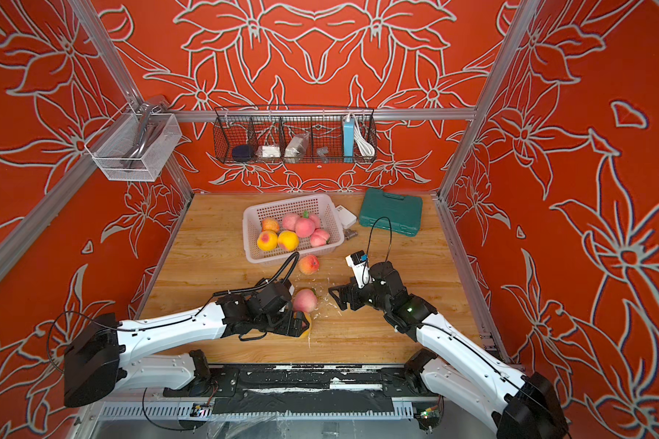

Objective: Put the peaches into the basket
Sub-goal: Pick up the peach from the center of the board.

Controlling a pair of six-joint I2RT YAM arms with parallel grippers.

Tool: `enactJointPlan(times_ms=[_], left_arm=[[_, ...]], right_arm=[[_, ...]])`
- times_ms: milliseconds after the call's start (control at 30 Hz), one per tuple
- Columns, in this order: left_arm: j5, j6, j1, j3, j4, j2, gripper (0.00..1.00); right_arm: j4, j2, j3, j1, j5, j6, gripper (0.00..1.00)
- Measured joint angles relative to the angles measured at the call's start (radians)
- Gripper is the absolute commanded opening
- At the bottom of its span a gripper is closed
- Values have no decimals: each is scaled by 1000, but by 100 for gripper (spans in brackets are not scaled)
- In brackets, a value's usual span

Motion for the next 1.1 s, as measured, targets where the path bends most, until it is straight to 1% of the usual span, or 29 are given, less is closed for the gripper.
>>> enactJointPlan(times_ms=[367, 567, 667, 933, 1100], left_arm=[[-5, 0, -1, 19, 35, 59, 76], [-5, 1, -1, 26, 37, 74, 72], [-9, -1, -1, 26, 32, 72, 66], [-37, 2, -2, 29, -27, 13, 65], [-79, 24, -1, 70, -103, -51, 66]], right_arm=[[-3, 12, -1, 0, 8, -12, 94], [-5, 34, 0, 0, 14, -26, 94], [-6, 40, 0, 0, 16, -29, 94], [-6, 42, 0, 0, 23, -34, 94], [-6, 43, 0, 0, 24, -34, 94]])
